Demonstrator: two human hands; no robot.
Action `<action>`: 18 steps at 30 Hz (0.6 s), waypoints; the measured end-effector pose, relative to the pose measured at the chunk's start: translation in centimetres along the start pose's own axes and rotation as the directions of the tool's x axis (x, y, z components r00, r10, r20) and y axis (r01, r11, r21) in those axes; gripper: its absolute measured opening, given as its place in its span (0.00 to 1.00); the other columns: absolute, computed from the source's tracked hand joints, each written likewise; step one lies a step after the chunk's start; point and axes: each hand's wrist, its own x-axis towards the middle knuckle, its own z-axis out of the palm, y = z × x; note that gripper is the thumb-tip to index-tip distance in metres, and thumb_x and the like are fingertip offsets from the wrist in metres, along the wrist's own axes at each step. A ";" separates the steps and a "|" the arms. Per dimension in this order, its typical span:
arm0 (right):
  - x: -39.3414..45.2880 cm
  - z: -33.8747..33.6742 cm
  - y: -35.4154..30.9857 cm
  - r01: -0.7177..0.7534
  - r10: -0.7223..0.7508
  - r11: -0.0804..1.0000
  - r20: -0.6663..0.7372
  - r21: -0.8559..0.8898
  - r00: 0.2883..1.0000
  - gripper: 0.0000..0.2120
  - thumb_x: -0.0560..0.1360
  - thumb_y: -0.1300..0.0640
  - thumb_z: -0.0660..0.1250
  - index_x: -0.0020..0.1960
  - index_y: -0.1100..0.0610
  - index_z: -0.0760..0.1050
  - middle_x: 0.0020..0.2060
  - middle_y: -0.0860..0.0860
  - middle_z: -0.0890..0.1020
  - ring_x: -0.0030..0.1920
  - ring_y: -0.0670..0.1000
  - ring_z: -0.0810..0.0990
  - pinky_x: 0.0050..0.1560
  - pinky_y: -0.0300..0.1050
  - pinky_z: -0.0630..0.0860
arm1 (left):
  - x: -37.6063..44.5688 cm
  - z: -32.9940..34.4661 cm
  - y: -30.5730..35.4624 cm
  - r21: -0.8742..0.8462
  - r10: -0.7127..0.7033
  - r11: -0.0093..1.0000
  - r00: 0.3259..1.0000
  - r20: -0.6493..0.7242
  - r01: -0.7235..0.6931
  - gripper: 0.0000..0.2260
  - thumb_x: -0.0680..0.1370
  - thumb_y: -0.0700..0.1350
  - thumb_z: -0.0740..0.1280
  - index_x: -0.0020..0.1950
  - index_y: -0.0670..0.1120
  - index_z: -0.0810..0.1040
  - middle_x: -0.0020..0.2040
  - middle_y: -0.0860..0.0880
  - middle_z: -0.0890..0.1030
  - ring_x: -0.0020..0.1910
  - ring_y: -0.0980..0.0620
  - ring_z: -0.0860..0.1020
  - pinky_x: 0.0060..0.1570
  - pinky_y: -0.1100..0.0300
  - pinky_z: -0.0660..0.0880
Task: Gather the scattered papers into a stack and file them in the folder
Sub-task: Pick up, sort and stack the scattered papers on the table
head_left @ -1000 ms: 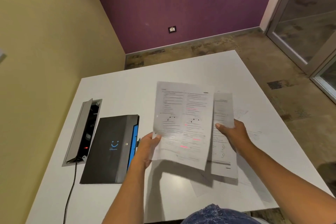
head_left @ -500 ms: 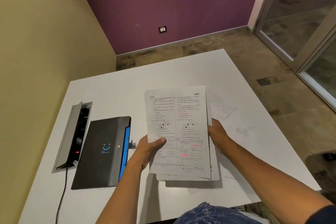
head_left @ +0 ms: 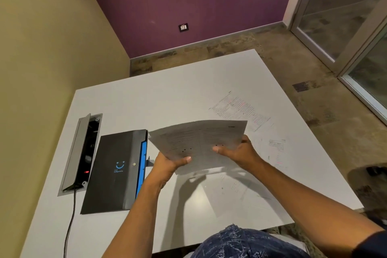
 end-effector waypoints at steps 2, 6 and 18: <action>-0.2 -0.3 0.9 -0.042 0.042 0.999 0.012 -0.019 0.999 0.23 0.64 0.55 0.85 0.56 0.51 0.82 0.51 0.49 0.88 0.55 0.50 0.86 0.58 0.47 0.81 | -0.3 0.2 -1.2 0.046 -0.053 0.998 0.999 0.011 0.052 0.24 0.70 0.35 0.79 0.62 0.51 0.77 0.55 0.50 0.85 0.55 0.54 0.83 0.54 0.61 0.80; -0.5 -0.7 2.3 -0.088 0.089 0.996 0.048 -0.032 0.995 0.15 0.70 0.61 0.81 0.53 0.51 0.82 0.50 0.50 0.87 0.52 0.50 0.86 0.53 0.42 0.82 | -0.5 0.9 -2.9 0.090 -0.119 0.989 0.993 0.001 0.119 0.23 0.72 0.38 0.79 0.64 0.49 0.77 0.59 0.48 0.83 0.59 0.50 0.80 0.64 0.48 0.77; 0.5 -8.4 7.0 -0.621 0.255 0.570 -0.602 -0.539 0.757 0.32 0.70 0.45 0.76 0.69 0.56 0.72 0.65 0.58 0.76 0.64 0.61 0.76 0.63 0.55 0.74 | 0.2 2.8 -1.8 0.006 -0.099 0.995 0.985 -0.141 0.101 0.09 0.76 0.45 0.76 0.55 0.47 0.83 0.48 0.47 0.87 0.46 0.49 0.86 0.36 0.66 0.80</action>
